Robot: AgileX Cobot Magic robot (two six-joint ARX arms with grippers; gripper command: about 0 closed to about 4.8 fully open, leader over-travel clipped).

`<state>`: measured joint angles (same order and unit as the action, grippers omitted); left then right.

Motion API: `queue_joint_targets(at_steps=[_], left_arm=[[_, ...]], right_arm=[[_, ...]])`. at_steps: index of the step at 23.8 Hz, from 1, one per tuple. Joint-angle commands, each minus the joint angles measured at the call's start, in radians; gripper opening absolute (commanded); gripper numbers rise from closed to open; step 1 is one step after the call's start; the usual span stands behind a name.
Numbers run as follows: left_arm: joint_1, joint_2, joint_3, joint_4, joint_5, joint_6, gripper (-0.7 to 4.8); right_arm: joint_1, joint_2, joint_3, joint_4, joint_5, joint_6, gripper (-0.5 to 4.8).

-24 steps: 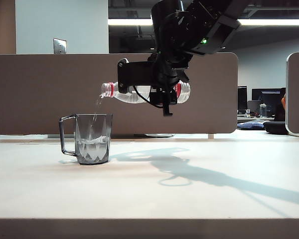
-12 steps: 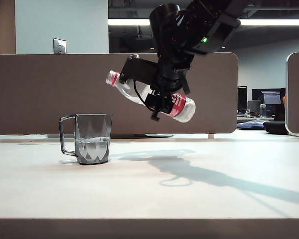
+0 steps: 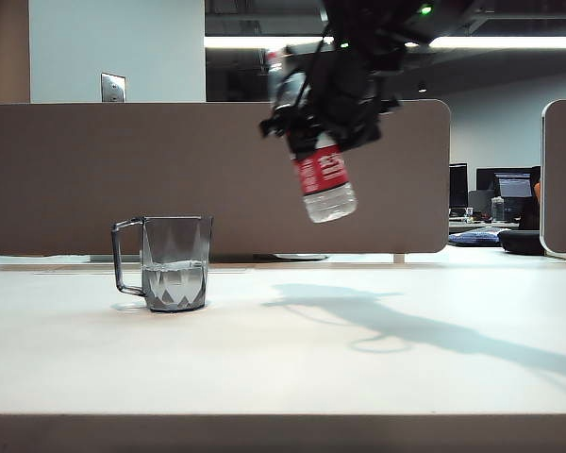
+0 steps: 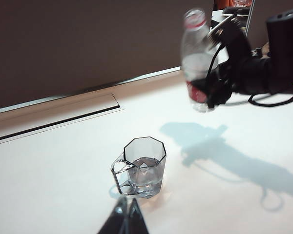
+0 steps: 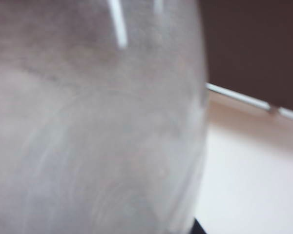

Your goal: Pick up the mineral water bottle on the table and pour water into the mug until it's half full.

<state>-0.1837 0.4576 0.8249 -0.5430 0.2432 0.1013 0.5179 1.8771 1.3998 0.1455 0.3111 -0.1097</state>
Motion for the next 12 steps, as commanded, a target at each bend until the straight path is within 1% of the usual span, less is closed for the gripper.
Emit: queue_joint_targets(at_steps=[1, 2, 6, 7, 9, 12], left_arm=[[0.002, -0.001, 0.006, -0.015, 0.0, 0.004, -0.03], [0.002, -0.001, 0.006, -0.023, 0.0, 0.004, -0.02], [0.002, -0.001, 0.006, -0.028, -0.015, 0.008, -0.03], [0.002, -0.001, 0.006, -0.032, -0.021, 0.029, -0.03], [0.002, -0.001, 0.006, -0.044, -0.022, 0.045, -0.03], [0.002, -0.001, 0.006, -0.066, -0.022, 0.045, -0.03]], right_arm=[[-0.022, -0.011, 0.007, -0.003, -0.022, 0.078, 2.42], [-0.031, -0.011, 0.007, -0.015, -0.045, 0.082, 2.42], [-0.053, -0.011, 0.001, -0.036, -0.082, 0.115, 2.37], [-0.062, -0.015, -0.027, 0.001, -0.088, 0.129, 2.29], [-0.069, -0.021, -0.073, 0.041, -0.109, 0.137, 2.29], [-0.078, -0.036, -0.166, 0.108, -0.137, 0.157, 2.3]])
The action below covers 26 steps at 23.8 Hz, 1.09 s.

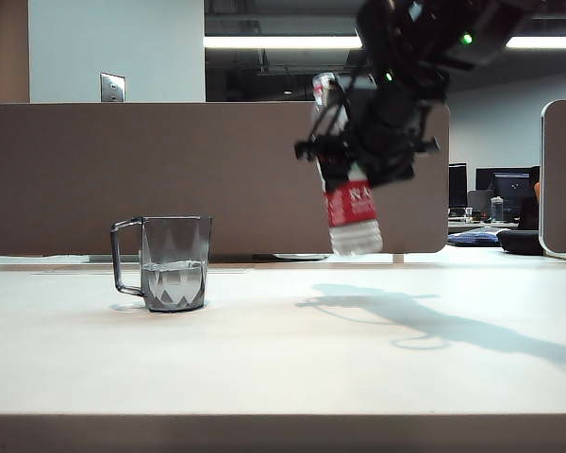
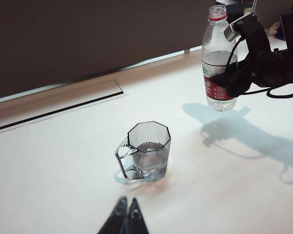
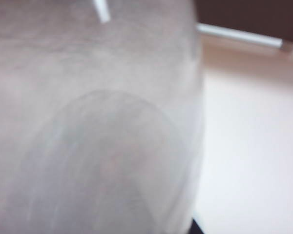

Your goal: Pick up the mineral water bottle on the table and pour water into the mug until it's half full.

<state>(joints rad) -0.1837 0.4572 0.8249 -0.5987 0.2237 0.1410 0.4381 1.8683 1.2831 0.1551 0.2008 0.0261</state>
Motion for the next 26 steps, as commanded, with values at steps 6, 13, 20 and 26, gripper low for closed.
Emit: queue_joint_targets(at_steps=[6, 13, 20, 26], left_arm=[[0.002, 0.0, 0.006, -0.023, -0.002, 0.005, -0.03], [0.002, 0.0, 0.006, -0.032, -0.002, 0.005, -0.03], [0.002, 0.0, 0.006, -0.032, -0.002, 0.005, -0.03], [0.002, 0.0, 0.006, -0.032, -0.002, 0.005, -0.03]], right_arm=[[-0.009, -0.065, -0.243, 0.279, -0.049, 0.093, 2.3], [-0.023, -0.064, -0.273, 0.282, -0.045, 0.093, 2.58], [-0.037, -0.064, -0.273, 0.211, -0.039, 0.093, 2.87], [-0.038, -0.065, -0.272, 0.166, -0.039, 0.093, 3.37]])
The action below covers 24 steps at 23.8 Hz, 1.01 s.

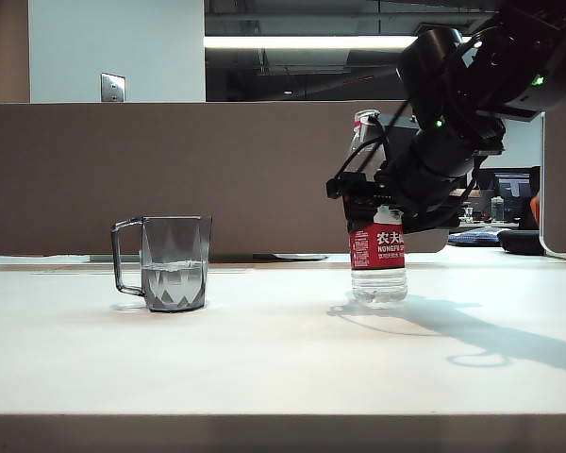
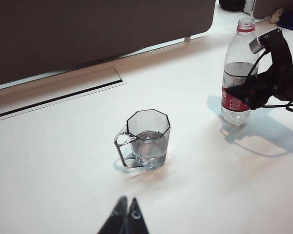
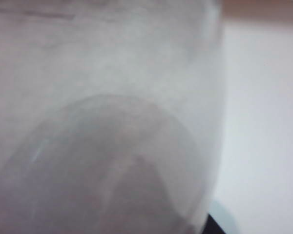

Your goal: Pick up the mineral water bottle on the table and pour water into the mug until it's half full.

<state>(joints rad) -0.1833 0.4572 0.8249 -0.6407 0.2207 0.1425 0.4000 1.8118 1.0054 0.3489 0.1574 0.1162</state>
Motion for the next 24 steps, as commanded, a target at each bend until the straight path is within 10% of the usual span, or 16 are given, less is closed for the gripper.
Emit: queue_joint_targets(at_steps=[1, 24], left_arm=[[0.002, 0.0, 0.006, 0.01, 0.001, 0.004, -0.03], [0.002, -0.001, 0.006, 0.009, 0.001, 0.003, -0.03]], right_arm=[[0.0, -0.008, 0.005, -0.034, 0.005, 0.003, 3.4], [0.0, -0.047, 0.005, -0.141, 0.041, -0.012, 4.69]])
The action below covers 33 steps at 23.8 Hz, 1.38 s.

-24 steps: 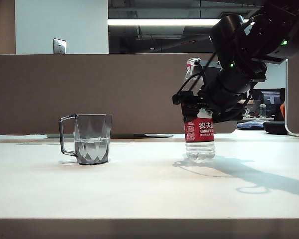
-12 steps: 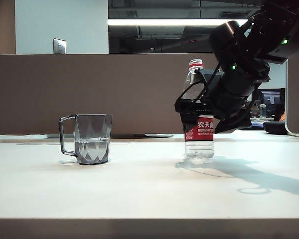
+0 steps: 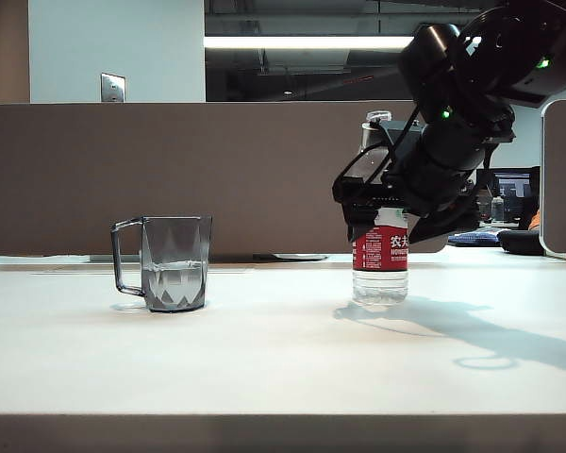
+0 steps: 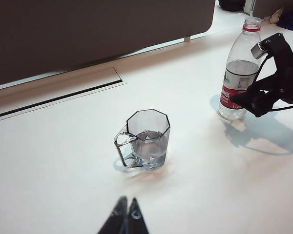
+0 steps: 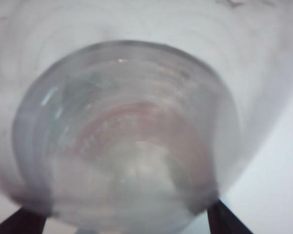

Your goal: Pick up the mineral water bottle on the table and pour water into the mug until it's half full.

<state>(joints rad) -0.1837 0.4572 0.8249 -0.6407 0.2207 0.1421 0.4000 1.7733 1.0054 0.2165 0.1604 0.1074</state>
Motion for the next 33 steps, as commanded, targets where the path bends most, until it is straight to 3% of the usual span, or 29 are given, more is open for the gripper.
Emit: queue_joint_targets(at_steps=[1, 20, 33], left_arm=[[0.002, -0.001, 0.006, 0.01, 0.001, 0.004, -0.03], [0.002, -0.01, 0.008, 0.007, 0.001, 0.004, -0.03], [0.002, -0.015, 0.008, 0.006, 0.002, 0.003, -0.03]], right_arm=[[0.0, -0.008, 0.005, -0.012, 0.052, -0.003, 4.79], [0.0, -0.106, 0.005, -0.095, 0.072, -0.027, 4.79], [0.001, -0.315, 0.002, -0.362, 0.068, -0.026, 4.79]])
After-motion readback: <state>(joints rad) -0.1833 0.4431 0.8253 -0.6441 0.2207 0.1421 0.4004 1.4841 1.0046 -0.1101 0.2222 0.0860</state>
